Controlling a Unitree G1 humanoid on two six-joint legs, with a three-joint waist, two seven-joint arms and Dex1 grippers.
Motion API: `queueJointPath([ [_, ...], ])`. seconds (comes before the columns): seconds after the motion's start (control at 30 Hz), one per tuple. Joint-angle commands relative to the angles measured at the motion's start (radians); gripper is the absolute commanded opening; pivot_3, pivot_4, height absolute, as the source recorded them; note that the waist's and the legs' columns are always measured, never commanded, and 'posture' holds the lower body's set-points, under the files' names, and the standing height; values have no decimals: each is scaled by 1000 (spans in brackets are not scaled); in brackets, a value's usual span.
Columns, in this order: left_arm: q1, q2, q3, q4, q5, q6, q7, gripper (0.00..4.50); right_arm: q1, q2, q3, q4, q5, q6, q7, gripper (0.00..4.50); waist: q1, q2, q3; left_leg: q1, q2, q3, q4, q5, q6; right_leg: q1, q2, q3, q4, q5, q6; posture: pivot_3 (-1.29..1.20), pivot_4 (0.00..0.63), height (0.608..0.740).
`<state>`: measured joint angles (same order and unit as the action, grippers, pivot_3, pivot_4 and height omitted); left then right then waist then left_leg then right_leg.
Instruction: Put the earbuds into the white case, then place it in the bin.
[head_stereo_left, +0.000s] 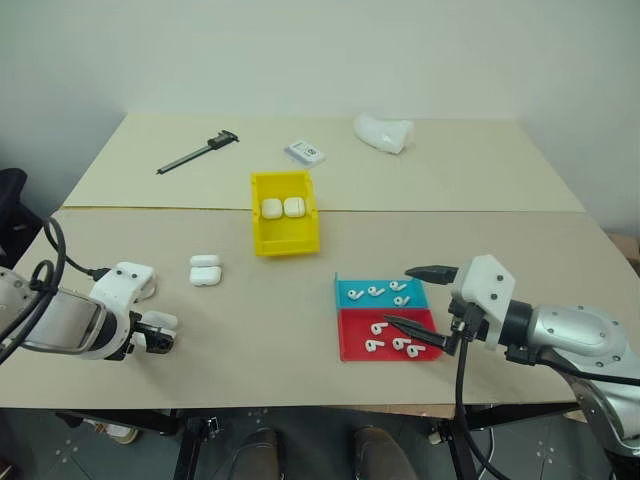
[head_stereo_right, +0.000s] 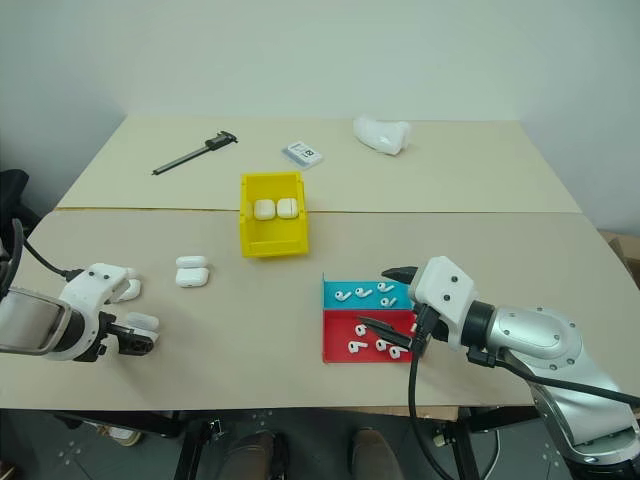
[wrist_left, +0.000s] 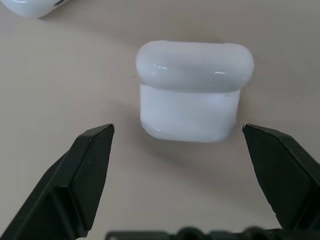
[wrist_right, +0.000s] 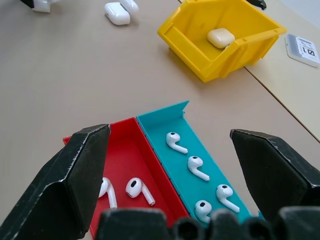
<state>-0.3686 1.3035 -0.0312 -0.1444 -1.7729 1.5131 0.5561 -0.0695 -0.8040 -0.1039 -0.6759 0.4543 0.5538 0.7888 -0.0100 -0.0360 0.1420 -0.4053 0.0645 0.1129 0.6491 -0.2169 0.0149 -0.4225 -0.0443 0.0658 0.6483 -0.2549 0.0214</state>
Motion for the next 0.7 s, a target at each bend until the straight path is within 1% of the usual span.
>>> queueJointPath([
  [0.03,0,28,-48,-11,-51,-51,33,4491,-7,3,-12,-10,3,-23,-1,4450,1,0,0,0,0,0,0,0,0,0,0,0,0,0,0,0,150,740],
  [0.2,-12,25,-104,-5,-68,-94,66,4491,-5,1,-18,-9,2,-26,0,4450,1,0,0,0,0,0,0,0,0,0,0,0,0,0,0,0,150,740],
  [0.33,-30,-5,-133,11,-59,-122,94,4491,3,-1,-23,-16,2,-26,0,4450,6,0,0,0,0,0,0,0,0,0,0,0,0,0,0,0,150,740],
  [0.7,-44,13,-133,-4,-62,-140,99,4491,6,-6,-29,-25,6,-22,0,4450,21,0,0,0,0,0,0,1,-1,0,0,0,0,0,0,0,150,740],
])
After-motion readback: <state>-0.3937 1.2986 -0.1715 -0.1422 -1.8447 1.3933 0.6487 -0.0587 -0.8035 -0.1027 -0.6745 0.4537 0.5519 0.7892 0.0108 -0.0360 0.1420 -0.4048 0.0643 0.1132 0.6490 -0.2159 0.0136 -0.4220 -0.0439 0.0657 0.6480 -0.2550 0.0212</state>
